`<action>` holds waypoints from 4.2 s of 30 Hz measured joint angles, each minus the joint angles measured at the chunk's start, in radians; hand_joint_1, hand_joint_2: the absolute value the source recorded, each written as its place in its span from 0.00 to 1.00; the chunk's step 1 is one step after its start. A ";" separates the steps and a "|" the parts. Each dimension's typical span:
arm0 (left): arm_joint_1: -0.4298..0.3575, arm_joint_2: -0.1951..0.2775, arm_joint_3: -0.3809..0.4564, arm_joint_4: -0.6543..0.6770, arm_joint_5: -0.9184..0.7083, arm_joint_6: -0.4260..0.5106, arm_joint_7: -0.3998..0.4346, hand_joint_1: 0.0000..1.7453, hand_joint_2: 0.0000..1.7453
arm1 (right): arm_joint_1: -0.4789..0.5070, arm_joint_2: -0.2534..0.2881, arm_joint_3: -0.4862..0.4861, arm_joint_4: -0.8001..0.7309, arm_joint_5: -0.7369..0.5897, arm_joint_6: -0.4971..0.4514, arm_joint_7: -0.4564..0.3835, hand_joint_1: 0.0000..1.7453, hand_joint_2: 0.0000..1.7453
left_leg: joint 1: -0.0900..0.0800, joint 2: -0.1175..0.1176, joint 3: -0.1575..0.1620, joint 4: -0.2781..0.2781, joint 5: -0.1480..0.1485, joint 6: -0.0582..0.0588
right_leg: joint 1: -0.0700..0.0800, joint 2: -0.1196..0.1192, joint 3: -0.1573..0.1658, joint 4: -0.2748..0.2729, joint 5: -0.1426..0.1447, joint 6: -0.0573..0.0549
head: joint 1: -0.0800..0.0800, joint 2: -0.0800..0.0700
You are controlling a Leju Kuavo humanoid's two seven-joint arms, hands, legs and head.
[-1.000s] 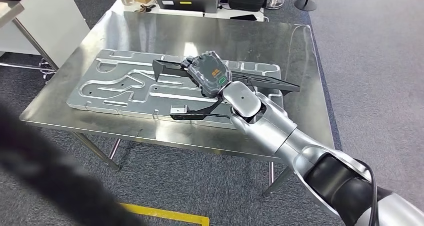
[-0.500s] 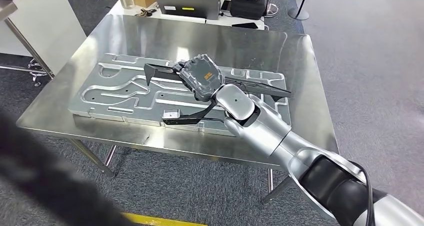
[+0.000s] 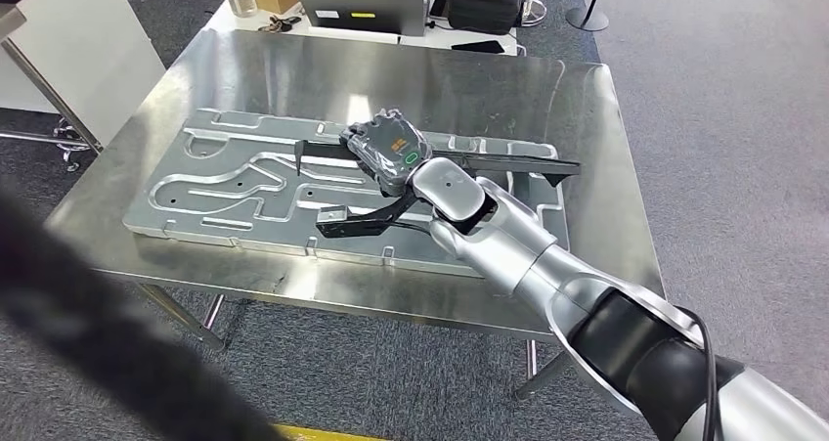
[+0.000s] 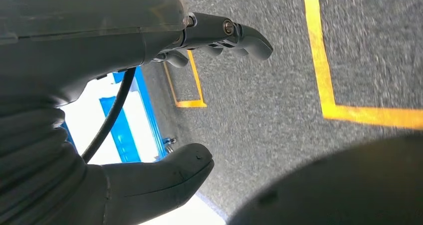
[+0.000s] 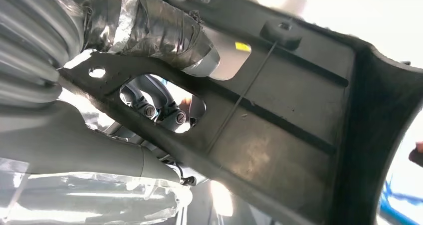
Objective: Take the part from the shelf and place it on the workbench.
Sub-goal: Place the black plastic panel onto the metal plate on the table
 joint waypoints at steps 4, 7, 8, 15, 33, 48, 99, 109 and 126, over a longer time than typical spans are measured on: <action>-0.001 0.000 -0.008 0.000 0.006 -0.011 0.000 0.00 1.00 | -0.034 0.041 0.001 0.151 -0.024 0.033 0.002 1.00 1.00 | 0.000 0.000 0.003 -0.004 0.001 -0.004 | 0.000 0.000 0.001 0.000 -0.002 -0.001 | 0.000 0.000; -0.001 0.000 -0.016 0.000 0.016 -0.017 0.000 0.00 1.00 | -0.057 0.066 0.001 0.270 -0.042 0.055 0.006 1.00 1.00 | 0.000 0.000 0.004 -0.005 0.002 -0.007 | 0.000 -0.001 0.002 0.000 -0.002 -0.002 | 0.000 0.000; -0.001 0.001 -0.017 0.000 0.020 -0.018 -0.001 0.00 1.00 | -0.060 0.072 0.001 0.302 -0.047 0.058 0.006 1.00 1.00 | 0.000 0.000 0.004 -0.005 0.002 -0.007 | 0.000 -0.001 0.002 0.000 -0.002 -0.002 | 0.000 0.000; -0.001 0.002 -0.022 0.000 0.036 -0.019 -0.006 0.00 1.00 | -0.073 0.096 0.001 0.441 -0.066 0.072 0.017 1.00 1.00 | -0.001 0.000 0.005 -0.005 0.002 -0.007 | -0.001 -0.001 0.003 0.000 -0.002 -0.002 | 0.000 0.000; -0.001 0.002 -0.022 0.000 0.072 -0.022 -0.014 0.00 1.00 | -0.093 0.131 0.001 0.530 -0.074 0.109 0.022 0.00 0.00 | -0.004 0.001 0.011 -0.005 0.000 -0.006 | -0.003 0.000 0.009 -0.001 -0.002 -0.002 | 0.000 0.000; -0.001 0.002 -0.022 0.000 0.107 -0.031 -0.018 0.00 0.00 | -0.088 0.154 0.001 0.528 -0.072 0.059 -0.018 0.00 0.00 | -0.004 0.001 0.010 -0.005 0.000 -0.006 | -0.003 0.000 0.009 -0.001 -0.002 -0.002 | 0.000 0.000; 0.017 0.004 -0.118 0.002 0.141 -0.008 -0.039 0.00 0.00 | 0.145 0.001 0.201 -0.434 -0.135 -0.058 -0.120 0.00 0.00 | 0.006 -0.060 0.033 -0.016 -0.011 0.000 | -0.029 0.043 -0.014 0.037 0.001 0.026 | 0.000 0.000; 0.016 0.007 -0.124 0.002 0.138 -0.006 -0.037 0.00 0.00 | 0.163 -0.017 0.211 -0.451 -0.127 -0.062 -0.112 0.00 0.00 | 0.015 -0.012 -0.127 0.264 -0.129 -0.050 | -0.023 -0.028 0.041 -0.017 -0.024 -0.022 | -0.002 0.000; 0.016 0.012 -0.140 0.003 0.128 0.000 -0.031 0.00 0.00 | 0.187 -0.049 0.231 -0.461 -0.127 -0.069 -0.106 0.00 0.00 | 0.008 -0.059 -0.038 0.011 0.030 0.005 | -0.020 0.003 -0.074 0.260 -0.150 0.020 | 0.000 0.000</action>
